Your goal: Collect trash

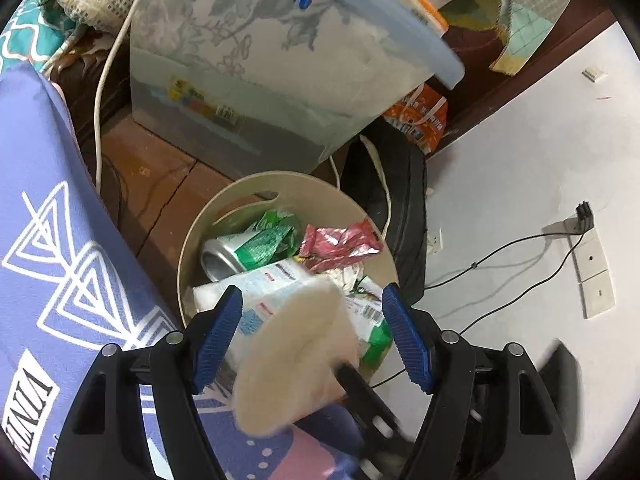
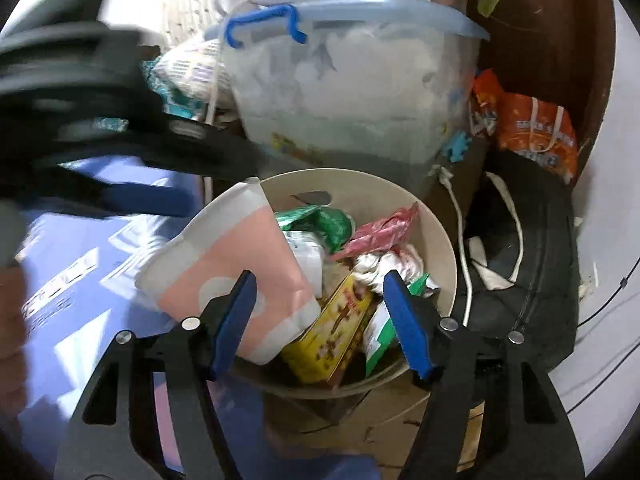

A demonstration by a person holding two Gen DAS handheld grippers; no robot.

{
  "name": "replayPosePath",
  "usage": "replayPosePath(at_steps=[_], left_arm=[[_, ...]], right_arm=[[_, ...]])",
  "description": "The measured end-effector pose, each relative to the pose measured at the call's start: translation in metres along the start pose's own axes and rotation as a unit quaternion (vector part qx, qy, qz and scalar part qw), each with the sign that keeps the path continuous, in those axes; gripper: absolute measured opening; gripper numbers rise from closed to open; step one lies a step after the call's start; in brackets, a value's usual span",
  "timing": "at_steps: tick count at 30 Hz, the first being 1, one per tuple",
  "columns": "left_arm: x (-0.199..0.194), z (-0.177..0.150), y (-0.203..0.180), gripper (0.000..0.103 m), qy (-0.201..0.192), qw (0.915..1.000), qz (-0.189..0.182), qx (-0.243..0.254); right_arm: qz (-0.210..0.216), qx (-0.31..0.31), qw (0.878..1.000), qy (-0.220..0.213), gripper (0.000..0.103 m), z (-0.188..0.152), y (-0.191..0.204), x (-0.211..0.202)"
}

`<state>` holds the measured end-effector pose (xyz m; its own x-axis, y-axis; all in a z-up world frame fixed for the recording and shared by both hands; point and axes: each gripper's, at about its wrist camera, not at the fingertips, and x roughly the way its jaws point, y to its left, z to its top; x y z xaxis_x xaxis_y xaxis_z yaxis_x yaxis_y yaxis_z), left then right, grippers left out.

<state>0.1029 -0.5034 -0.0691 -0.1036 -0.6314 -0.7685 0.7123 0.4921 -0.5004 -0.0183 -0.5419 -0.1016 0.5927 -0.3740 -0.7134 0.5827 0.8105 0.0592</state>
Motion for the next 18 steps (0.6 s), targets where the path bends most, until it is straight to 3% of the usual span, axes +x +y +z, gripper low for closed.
replayPosePath(at_steps=[5,13,18], left_arm=[[-0.029,-0.008,-0.004,0.069,-0.023,0.9996,-0.004,0.016],[-0.067,-0.047,-0.007,0.07,-0.05,0.9974,0.02,0.048],[-0.085,-0.066,0.003,0.07,-0.053,0.9971,0.028,0.046]], right_arm=[[-0.017,0.025,1.0,-0.008,0.067,0.016,-0.011,-0.007],[-0.01,0.031,0.999,0.003,0.067,-0.017,-0.002,-0.018],[0.001,0.046,0.999,-0.01,0.067,-0.026,0.005,-0.048]])
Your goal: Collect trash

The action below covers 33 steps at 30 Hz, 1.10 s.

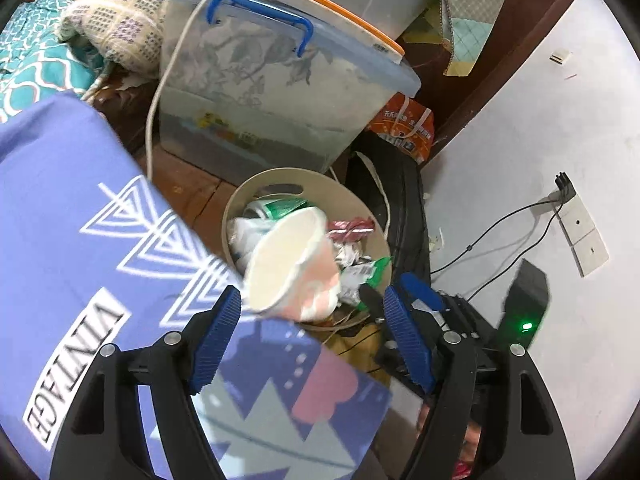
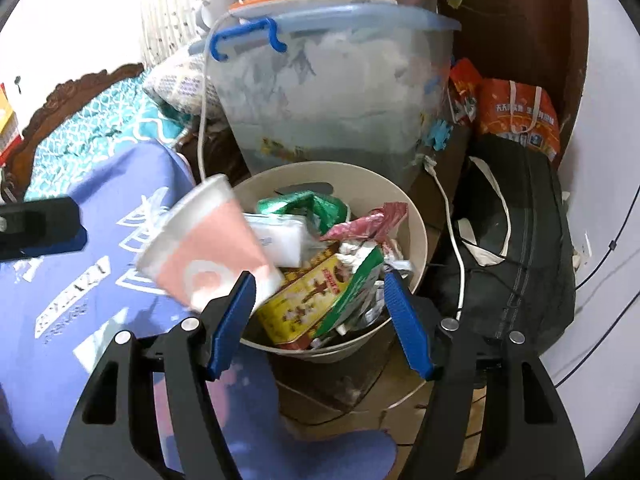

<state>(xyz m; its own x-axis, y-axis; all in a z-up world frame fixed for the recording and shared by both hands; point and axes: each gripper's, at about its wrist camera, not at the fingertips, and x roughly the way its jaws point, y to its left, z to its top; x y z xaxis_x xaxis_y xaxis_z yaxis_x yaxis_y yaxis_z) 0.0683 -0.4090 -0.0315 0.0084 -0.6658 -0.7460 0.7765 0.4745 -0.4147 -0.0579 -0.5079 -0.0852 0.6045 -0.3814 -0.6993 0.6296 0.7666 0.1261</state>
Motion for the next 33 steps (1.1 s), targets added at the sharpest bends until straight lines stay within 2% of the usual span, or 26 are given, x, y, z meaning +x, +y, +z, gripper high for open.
replayPosePath(at_steps=[5,10,12,16,17,18,20,21,22,24,27,29,31,33], left_arm=[[-0.019,-0.009,0.026,0.069,-0.013,0.9995,0.0,-0.028],[-0.032,-0.022,0.056,0.069,-0.015,0.9978,0.001,-0.065],[-0.037,-0.027,0.064,0.069,-0.014,0.9973,0.003,-0.072],[-0.047,-0.033,0.075,0.069,-0.018,0.9965,0.003,-0.082],[-0.049,-0.034,0.077,0.069,-0.02,0.9963,0.001,-0.083],[-0.051,-0.035,0.078,0.069,-0.021,0.9962,-0.001,-0.085],[-0.052,-0.035,0.08,0.069,-0.021,0.996,-0.005,-0.086],[-0.053,-0.035,0.08,0.069,-0.021,0.9961,-0.007,-0.086],[-0.054,-0.036,0.08,0.069,-0.022,0.9962,-0.008,-0.084],[-0.057,-0.037,0.082,0.069,-0.026,0.9962,-0.01,-0.083],[-0.057,-0.037,0.086,0.069,-0.026,0.9952,-0.017,-0.093],[-0.055,-0.037,0.087,0.069,-0.025,0.9949,-0.02,-0.095],[-0.054,-0.036,0.085,0.069,-0.024,0.995,-0.021,-0.094],[-0.052,-0.036,0.084,0.069,-0.023,0.995,-0.023,-0.095]], right_arm=[[0.058,-0.035,0.998,-0.006,0.066,0.005,0.036,-0.024],[0.05,-0.106,0.993,-0.018,0.065,0.01,0.081,-0.022],[0.031,-0.129,0.991,-0.014,0.065,0.022,0.092,-0.018],[0.009,-0.072,0.997,0.021,0.065,0.063,0.076,0.004],[0.01,-0.063,0.997,0.039,0.062,0.07,0.072,0.013],[0.011,-0.054,0.996,0.063,0.054,0.075,0.068,0.024],[0.018,-0.046,0.994,0.102,0.048,0.079,0.059,0.038],[0.033,-0.035,0.992,0.113,0.038,0.079,0.053,0.039],[0.044,-0.019,0.992,0.116,0.036,0.079,0.044,0.037],[0.045,-0.008,0.993,0.111,0.022,0.081,0.032,0.025],[0.049,-0.006,0.992,0.115,0.012,0.083,0.008,0.017],[0.047,-0.005,0.991,0.123,0.007,0.072,-0.004,0.014],[0.056,0.01,0.99,0.128,0.006,0.06,-0.021,0.016],[0.07,0.035,0.99,0.117,0.006,0.064,-0.033,0.01]])
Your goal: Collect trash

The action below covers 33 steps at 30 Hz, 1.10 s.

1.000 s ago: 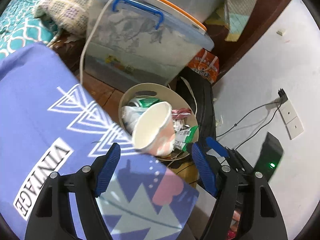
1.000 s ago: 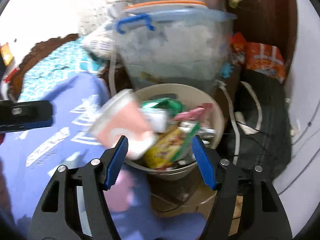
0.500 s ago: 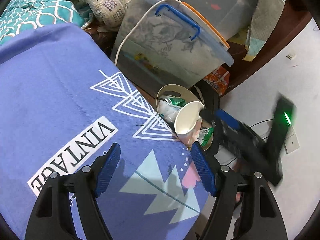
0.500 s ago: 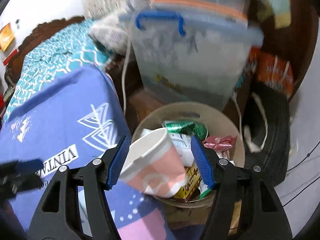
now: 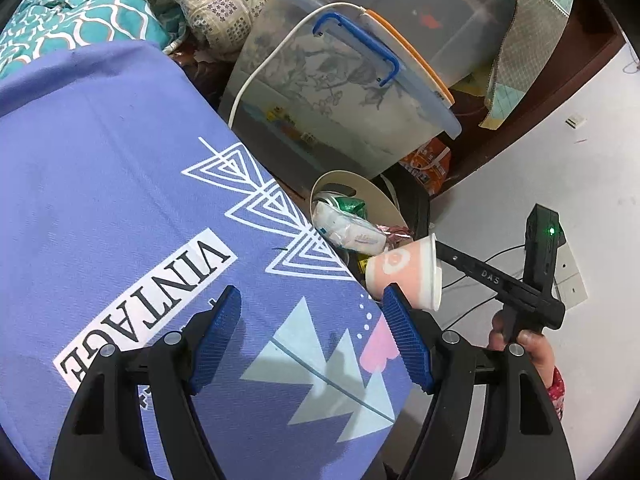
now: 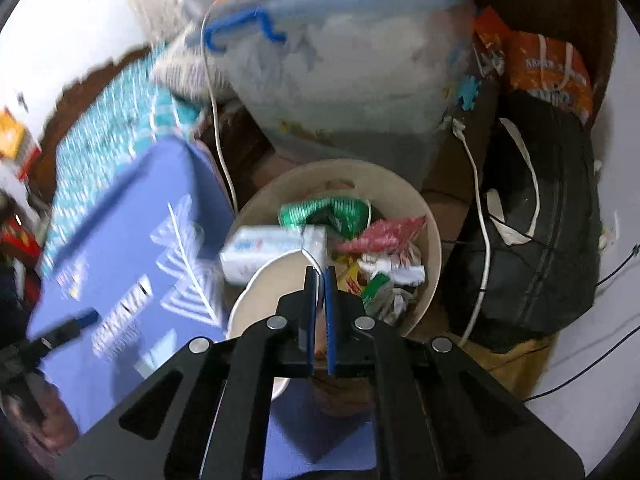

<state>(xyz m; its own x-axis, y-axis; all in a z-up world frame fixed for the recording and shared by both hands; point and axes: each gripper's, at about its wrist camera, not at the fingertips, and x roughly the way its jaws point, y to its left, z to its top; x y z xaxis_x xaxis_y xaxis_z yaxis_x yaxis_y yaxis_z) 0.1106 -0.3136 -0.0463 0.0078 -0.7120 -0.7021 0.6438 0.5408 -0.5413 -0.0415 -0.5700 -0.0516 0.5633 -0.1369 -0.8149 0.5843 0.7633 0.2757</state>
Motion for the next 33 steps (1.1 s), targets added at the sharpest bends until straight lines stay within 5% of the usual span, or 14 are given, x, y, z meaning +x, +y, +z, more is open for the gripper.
replayPosePath(at_steps=[8,14,28,29,30,32,33], left_arm=[[0.005,-0.002,-0.012,0.069,0.007,0.9999,0.003,0.012],[0.001,-0.006,-0.019,0.069,0.008,0.9997,0.008,0.022],[0.002,-0.018,-0.035,0.07,0.017,0.9992,-0.005,0.037],[0.001,-0.019,-0.036,0.07,0.017,0.9991,-0.005,0.037],[0.0,-0.021,-0.037,0.07,0.016,0.9992,-0.006,0.037],[-0.002,-0.023,-0.039,0.07,0.015,0.9992,-0.006,0.037],[-0.002,-0.024,-0.04,0.07,0.015,0.9992,-0.005,0.037]], right_arm=[[0.045,0.092,0.989,-0.11,0.006,0.052,-0.02,-0.021],[-0.008,0.145,0.985,-0.094,0.006,0.045,-0.051,0.033],[-0.105,0.017,0.991,-0.077,0.015,-0.01,-0.01,0.011],[-0.105,0.009,0.992,-0.075,0.023,-0.011,-0.01,0.013],[-0.105,0.001,0.992,-0.072,0.05,-0.012,-0.008,0.012],[-0.113,-0.022,0.992,-0.059,0.085,-0.017,-0.003,0.023],[-0.118,-0.034,0.99,-0.063,0.084,-0.015,0.001,0.024]])
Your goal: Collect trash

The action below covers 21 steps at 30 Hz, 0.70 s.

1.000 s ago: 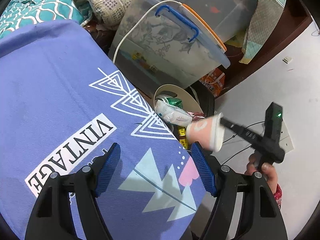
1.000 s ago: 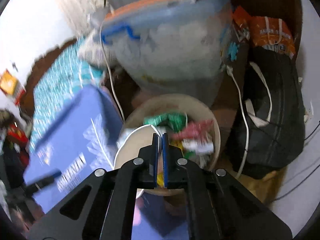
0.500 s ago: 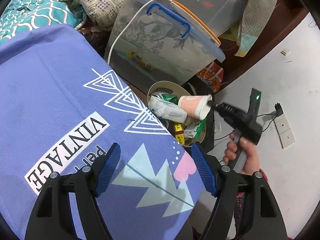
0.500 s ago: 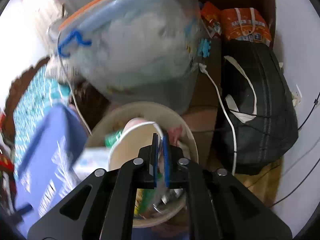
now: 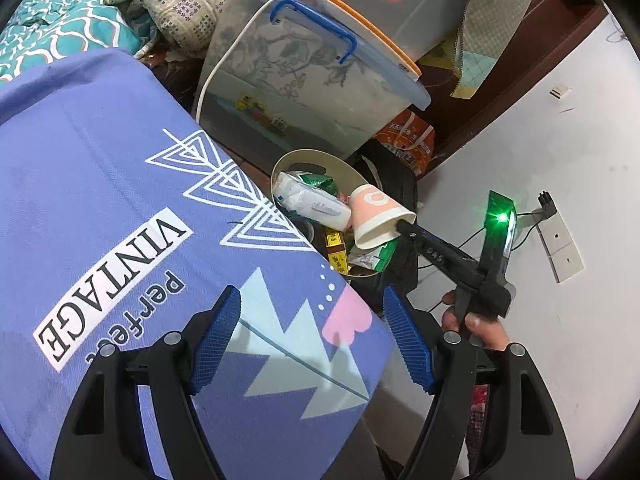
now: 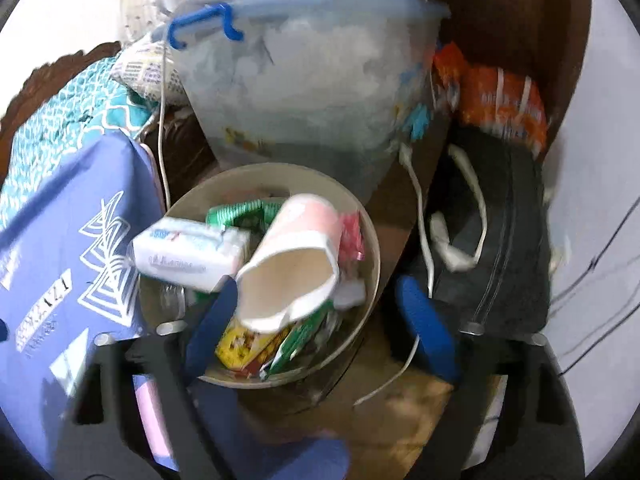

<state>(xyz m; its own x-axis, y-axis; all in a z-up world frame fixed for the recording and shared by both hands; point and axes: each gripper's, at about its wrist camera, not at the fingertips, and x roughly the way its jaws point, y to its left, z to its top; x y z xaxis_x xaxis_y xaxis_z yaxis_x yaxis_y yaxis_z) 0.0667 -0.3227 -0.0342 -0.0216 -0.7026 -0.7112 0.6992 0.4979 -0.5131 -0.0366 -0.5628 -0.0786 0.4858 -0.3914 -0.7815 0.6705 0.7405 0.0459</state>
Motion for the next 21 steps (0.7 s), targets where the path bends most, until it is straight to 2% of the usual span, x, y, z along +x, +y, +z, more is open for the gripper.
replayPosePath(at_steps=[2,4,7,12,15,16,21], left_arm=[[-0.002,-0.002,-0.002,0.071,-0.001,1.0,0.0,0.0],[-0.004,-0.003,-0.003,0.071,-0.002,1.0,0.001,0.001],[-0.009,-0.004,-0.004,0.071,-0.005,1.0,0.001,0.003],[-0.017,-0.008,-0.012,0.071,-0.018,0.9995,0.015,0.02],[-0.022,-0.018,-0.021,0.073,-0.03,0.9978,0.039,0.045],[-0.024,-0.021,-0.023,0.075,-0.035,0.9969,0.047,0.053],[-0.04,-0.042,-0.039,0.078,-0.062,0.9881,0.091,0.108]], right_arm=[[-0.019,-0.027,0.999,-0.013,0.083,0.005,0.008,-0.003],[-0.006,-0.033,0.999,-0.01,0.083,0.009,0.012,-0.008],[-0.001,-0.044,0.999,-0.032,0.083,0.012,0.018,-0.031],[0.03,-0.003,0.997,-0.073,0.083,0.005,0.01,-0.077],[0.046,0.03,0.994,-0.098,0.084,-0.017,0.01,-0.109],[0.048,0.04,0.992,-0.106,0.084,-0.035,0.009,-0.123],[0.066,0.079,0.988,-0.116,0.085,-0.091,0.024,-0.153]])
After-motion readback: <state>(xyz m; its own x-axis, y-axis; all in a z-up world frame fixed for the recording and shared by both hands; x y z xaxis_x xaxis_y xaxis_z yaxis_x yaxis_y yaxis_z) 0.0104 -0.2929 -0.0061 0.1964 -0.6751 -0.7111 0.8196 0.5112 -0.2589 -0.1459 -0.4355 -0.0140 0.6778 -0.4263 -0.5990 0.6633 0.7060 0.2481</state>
